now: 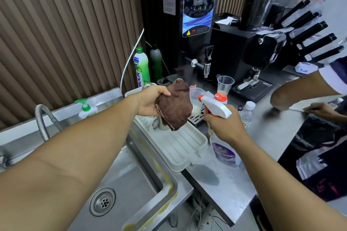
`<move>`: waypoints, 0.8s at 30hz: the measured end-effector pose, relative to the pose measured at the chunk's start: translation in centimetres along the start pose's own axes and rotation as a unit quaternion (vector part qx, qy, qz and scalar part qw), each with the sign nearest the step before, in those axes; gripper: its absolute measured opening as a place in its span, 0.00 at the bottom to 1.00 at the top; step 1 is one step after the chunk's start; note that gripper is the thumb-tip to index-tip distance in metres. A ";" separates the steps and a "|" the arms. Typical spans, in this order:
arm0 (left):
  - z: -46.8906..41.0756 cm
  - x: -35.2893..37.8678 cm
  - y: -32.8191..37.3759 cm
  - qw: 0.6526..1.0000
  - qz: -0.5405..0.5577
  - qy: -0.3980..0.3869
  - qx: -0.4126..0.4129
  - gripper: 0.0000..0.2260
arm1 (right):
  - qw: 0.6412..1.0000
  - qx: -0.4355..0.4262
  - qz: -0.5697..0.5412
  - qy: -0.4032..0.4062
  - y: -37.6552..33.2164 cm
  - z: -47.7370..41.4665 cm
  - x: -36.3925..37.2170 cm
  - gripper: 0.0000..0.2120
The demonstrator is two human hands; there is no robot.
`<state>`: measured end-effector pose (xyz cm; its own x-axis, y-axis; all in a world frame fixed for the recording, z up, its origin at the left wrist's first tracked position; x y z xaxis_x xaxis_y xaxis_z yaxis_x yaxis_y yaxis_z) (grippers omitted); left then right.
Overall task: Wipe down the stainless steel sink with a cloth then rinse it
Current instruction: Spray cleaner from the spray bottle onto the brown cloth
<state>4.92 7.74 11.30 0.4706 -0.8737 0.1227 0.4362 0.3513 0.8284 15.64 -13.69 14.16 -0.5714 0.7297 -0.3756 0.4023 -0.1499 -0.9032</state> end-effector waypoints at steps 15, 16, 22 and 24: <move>2.0 1.2 2.1 0.995 0.091 -0.018 0.045 0.15 | 0.997 -0.038 0.052 -0.043 -0.6 0.4 0.4 0.04; 2.1 1.2 2.2 0.994 0.099 -0.021 0.048 0.15 | 0.997 -0.043 0.051 -0.043 -0.7 0.4 0.5 0.02; 2.3 1.5 2.5 0.991 0.119 -0.026 0.058 0.16 | 0.999 -0.020 0.030 -0.029 -0.4 0.4 0.0 0.04; 2.5 1.6 2.7 0.991 0.120 -0.025 0.062 0.16 | 0.999 -0.022 0.021 -0.025 -0.8 0.4 -0.2 0.02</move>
<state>4.94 6.48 15.13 0.5101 -0.7863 0.3486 0.2171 0.5099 0.8324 15.15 -13.94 14.83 -0.5879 0.6889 -0.4239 0.4575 -0.1490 -0.8766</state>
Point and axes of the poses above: each hand's wrist, its own z-axis away from the middle knuckle, its own x-axis out of the palm, y = z × x, the point moved 8 cm from there along -z, towards the middle knuckle, and after that the axes turned 5 degrees about -x, right-handed, at the moved point
